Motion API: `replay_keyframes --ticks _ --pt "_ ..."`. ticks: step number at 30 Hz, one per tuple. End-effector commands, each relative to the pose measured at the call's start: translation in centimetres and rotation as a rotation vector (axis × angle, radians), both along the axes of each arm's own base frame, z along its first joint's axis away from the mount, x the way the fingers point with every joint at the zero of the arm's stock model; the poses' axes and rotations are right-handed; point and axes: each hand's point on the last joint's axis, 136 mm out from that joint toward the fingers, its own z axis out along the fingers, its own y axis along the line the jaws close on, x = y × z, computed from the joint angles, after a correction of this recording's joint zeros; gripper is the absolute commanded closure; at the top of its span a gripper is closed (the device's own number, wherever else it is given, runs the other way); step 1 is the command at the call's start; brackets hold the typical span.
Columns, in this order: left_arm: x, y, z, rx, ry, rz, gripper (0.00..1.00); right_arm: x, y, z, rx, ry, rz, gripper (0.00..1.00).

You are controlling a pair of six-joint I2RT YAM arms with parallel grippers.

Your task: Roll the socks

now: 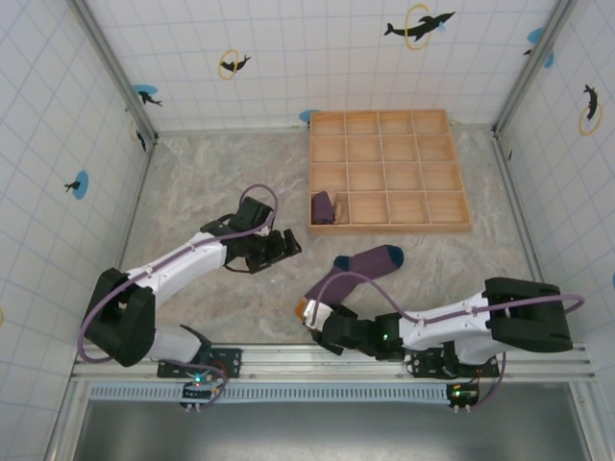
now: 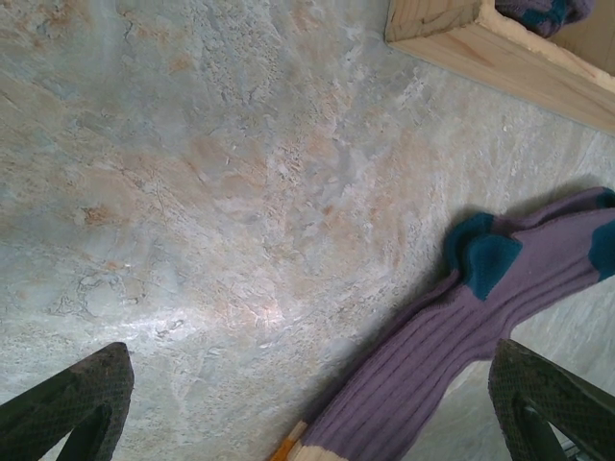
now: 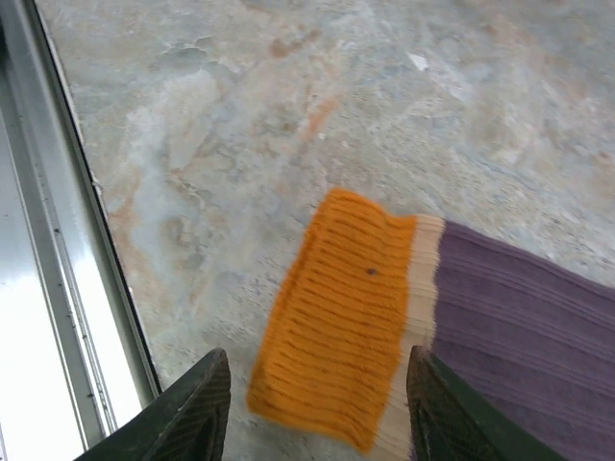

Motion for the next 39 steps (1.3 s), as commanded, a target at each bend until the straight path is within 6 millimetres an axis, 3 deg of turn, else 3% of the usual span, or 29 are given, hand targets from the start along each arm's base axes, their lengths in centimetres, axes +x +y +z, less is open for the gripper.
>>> replay_keyframes --ticks 1,17,31,36,39 --pt "-0.5 0.4 0.1 -0.002 0.003 -0.015 0.03 -0.7 1.9 0.5 0.027 0.01 0.045 0.49" --pt "-0.6 0.4 0.1 -0.016 0.005 -0.016 0.04 0.5 1.0 -2.1 -0.022 0.051 -0.019 0.58" --pt "-0.7 0.4 0.1 -0.023 0.013 -0.019 0.03 1.1 0.0 -3.6 -0.054 0.106 -0.082 0.87" --pt "-0.8 0.1 0.2 -0.058 -0.008 -0.022 0.06 1.3 0.4 -2.5 0.04 0.202 -0.105 0.97" --pt "-1.0 0.0 0.3 -0.081 -0.03 -0.029 0.15 2.1 0.3 -1.5 0.134 0.297 -0.146 1.0"
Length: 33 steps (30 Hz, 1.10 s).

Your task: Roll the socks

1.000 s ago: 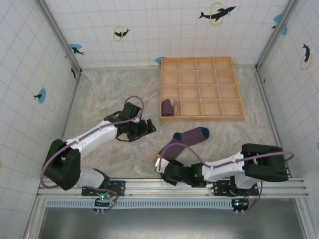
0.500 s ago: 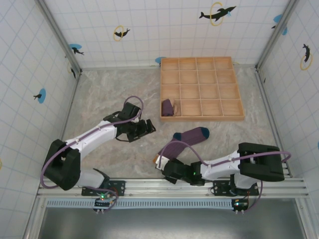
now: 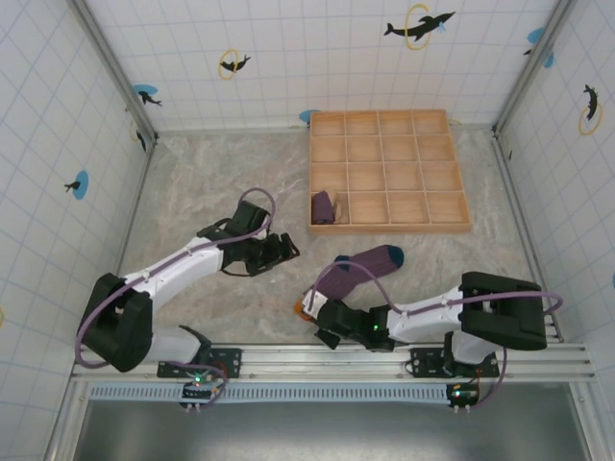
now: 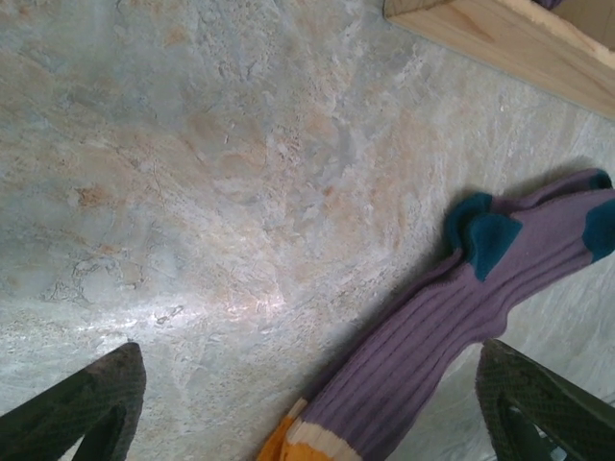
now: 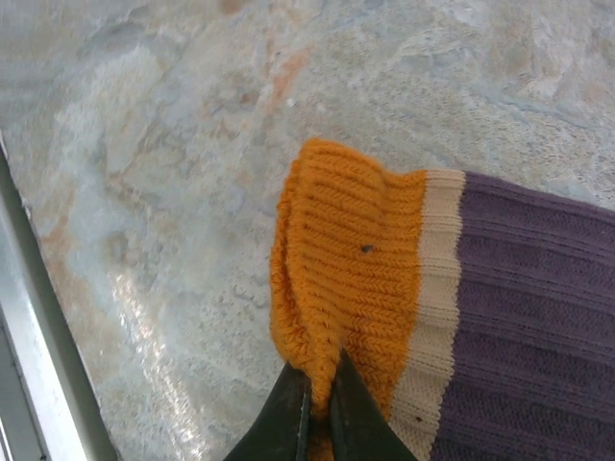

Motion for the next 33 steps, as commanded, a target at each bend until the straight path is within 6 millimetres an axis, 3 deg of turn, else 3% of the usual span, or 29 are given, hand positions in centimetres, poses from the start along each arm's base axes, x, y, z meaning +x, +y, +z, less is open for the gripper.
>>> replay_keyframes --ticks 1,8,17,23,29,33 --pt "-0.1 -0.1 0.6 -0.042 -0.036 -0.01 0.16 0.3 -0.1 1.2 0.126 0.12 -0.053 1.0" --pt "-0.8 -0.2 0.0 -0.072 -0.053 -0.001 0.23 2.0 -1.5 2.4 0.314 0.304 -0.193 1.0" --pt "-2.4 -2.2 -0.9 -0.031 -0.087 -0.058 0.49 3.8 -2.7 3.0 0.464 0.508 -0.361 1.0" --pt "-3.8 -3.0 -1.4 -0.051 -0.093 -0.091 0.69 4.9 -4.3 2.3 0.517 0.624 -0.491 1.0" --pt "-5.1 -4.0 -1.7 -0.063 -0.113 -0.142 0.79 5.3 -5.8 0.2 0.497 0.726 -0.607 1.0" --pt "-6.1 -4.9 -1.9 -0.084 -0.125 -0.169 0.79 5.4 -6.4 -0.3 0.53 0.795 -0.662 1.0"
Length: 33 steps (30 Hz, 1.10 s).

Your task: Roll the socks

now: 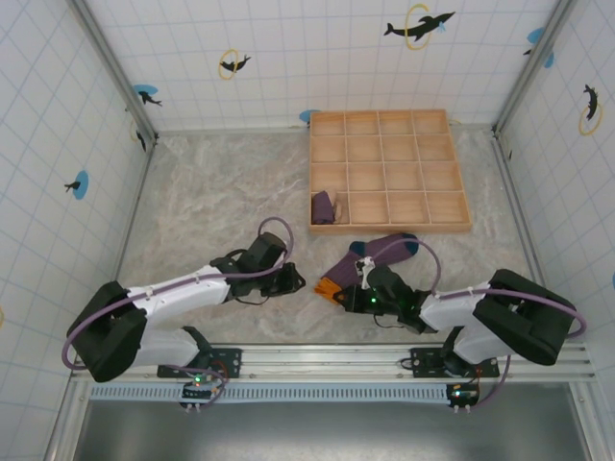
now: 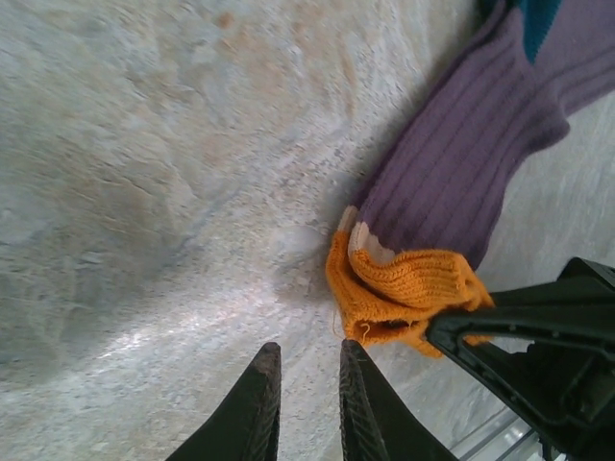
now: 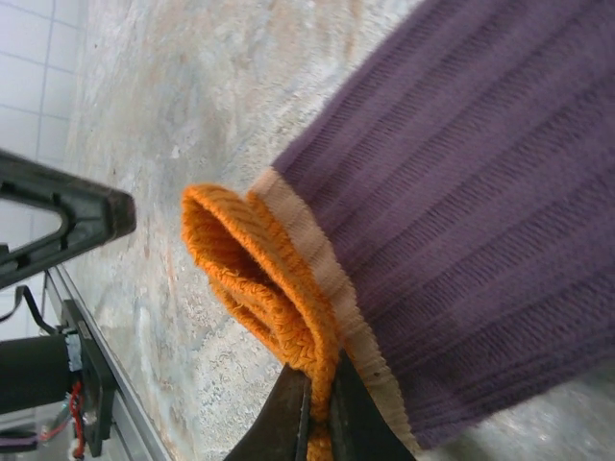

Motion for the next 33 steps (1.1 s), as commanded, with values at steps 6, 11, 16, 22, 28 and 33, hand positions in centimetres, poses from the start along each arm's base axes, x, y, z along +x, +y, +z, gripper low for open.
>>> replay_keyframes --ticks 6,11,16,22,28,33 --pt "-1.7 -1.6 -0.5 -0.036 -0.015 -0.031 0.82 0.0 -1.5 -1.6 0.025 0.16 -0.107 1.0" --pt "-2.1 -1.9 -1.8 -0.035 -0.002 -0.039 0.85 0.0 -1.6 -1.7 0.024 0.188 -0.119 1.0" --pt "-1.3 -3.2 -2.5 -0.045 -0.009 -0.044 0.87 0.1 -1.6 -1.9 0.035 0.212 -0.128 1.0" --pt "-0.5 -4.2 -3.0 -0.077 -0.009 -0.016 0.76 0.0 -1.8 -1.9 0.063 0.244 -0.147 1.0" --pt "-0.6 -4.8 -3.5 -0.106 0.015 -0.001 0.7 0.1 -2.0 -2.0 0.066 0.255 -0.162 1.0" --pt "-0.4 -5.0 -3.8 -0.109 0.017 0.014 0.7 0.2 -1.8 -1.8 0.082 0.262 -0.164 1.0"
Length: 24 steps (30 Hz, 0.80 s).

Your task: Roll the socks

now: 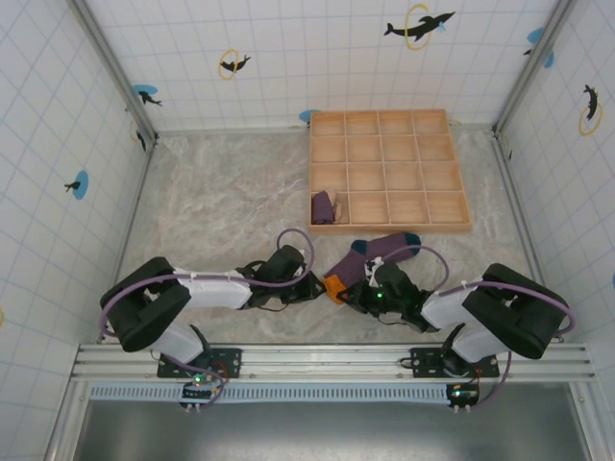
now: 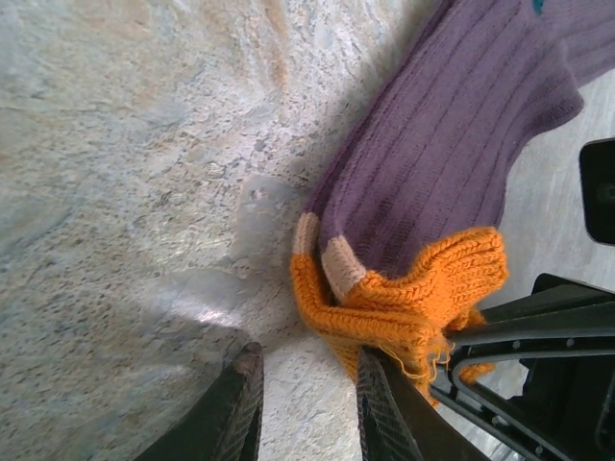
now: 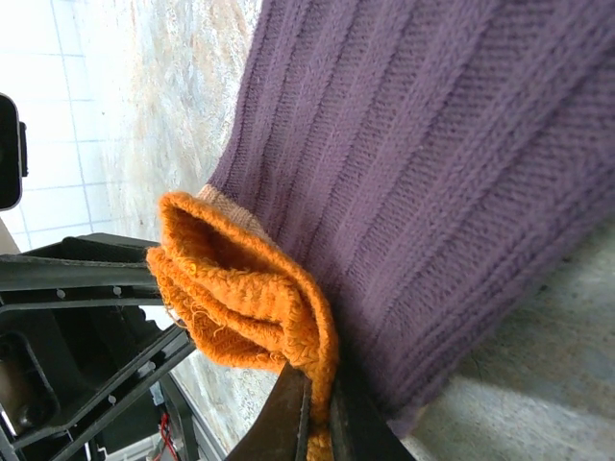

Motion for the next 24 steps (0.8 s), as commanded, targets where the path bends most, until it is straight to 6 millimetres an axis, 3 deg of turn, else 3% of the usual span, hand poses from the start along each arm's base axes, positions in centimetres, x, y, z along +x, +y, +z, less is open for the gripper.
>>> replay_keyframes --ticks 1,24 --pt "0.1 -0.2 -0.4 -0.007 0.003 0.019 0.7 -0.2 -0.8 -1.1 -0.025 0.035 -0.022 1.0" --pt "1.5 -1.2 -0.8 -0.073 0.006 0.11 0.65 0.0 -0.5 -0.5 0.056 0.107 -0.064 1.0"
